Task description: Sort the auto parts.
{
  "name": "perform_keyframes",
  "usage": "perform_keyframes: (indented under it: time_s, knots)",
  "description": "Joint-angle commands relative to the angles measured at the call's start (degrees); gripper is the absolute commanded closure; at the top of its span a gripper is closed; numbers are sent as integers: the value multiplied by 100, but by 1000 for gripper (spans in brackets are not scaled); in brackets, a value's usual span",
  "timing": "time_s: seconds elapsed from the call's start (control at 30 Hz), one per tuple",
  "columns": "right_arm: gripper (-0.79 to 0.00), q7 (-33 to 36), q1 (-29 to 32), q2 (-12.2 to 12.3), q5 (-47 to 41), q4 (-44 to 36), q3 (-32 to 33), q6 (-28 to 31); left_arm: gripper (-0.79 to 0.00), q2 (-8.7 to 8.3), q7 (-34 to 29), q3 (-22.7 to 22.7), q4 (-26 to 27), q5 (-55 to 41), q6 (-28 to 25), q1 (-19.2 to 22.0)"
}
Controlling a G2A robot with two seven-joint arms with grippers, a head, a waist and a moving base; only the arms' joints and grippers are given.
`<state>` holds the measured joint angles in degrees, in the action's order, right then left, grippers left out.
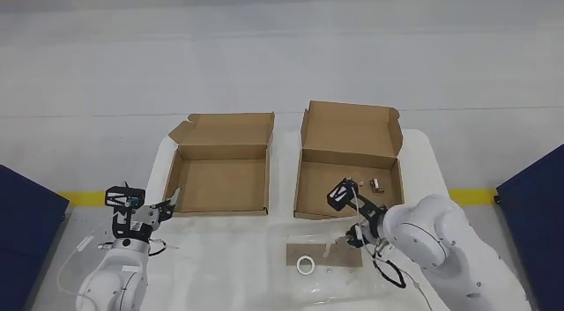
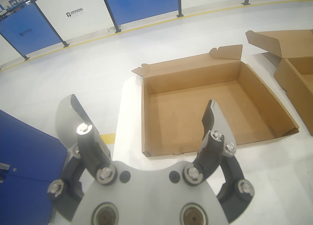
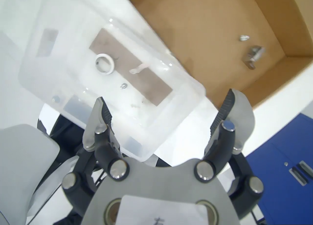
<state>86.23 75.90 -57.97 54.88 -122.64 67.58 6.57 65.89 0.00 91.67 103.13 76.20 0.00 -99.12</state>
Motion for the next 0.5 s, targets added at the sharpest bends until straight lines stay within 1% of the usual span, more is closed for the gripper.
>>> perform_keyframes:
  time_s: [0.0,0.1,0.2,0.33,0.47]
  knots:
    - [-785,170,61,6,-34,-228,-101,63,-785,0,0,0,0,0,0,0]
    - [-785,177,175,29,74,-387,-392,157,-785,0,0,0,0,0,0,0]
    - [-785,177,172,50,235,-298,-725,155,-785,0,0,0,0,0,0,0]
    - [-785,177,17,32,482,73,-1174,-29,-785,0,0,0,0,0,0,0]
    - [-785,177,-186,-39,659,455,-1589,-265,-785,0,0,0,0,0,0,0]
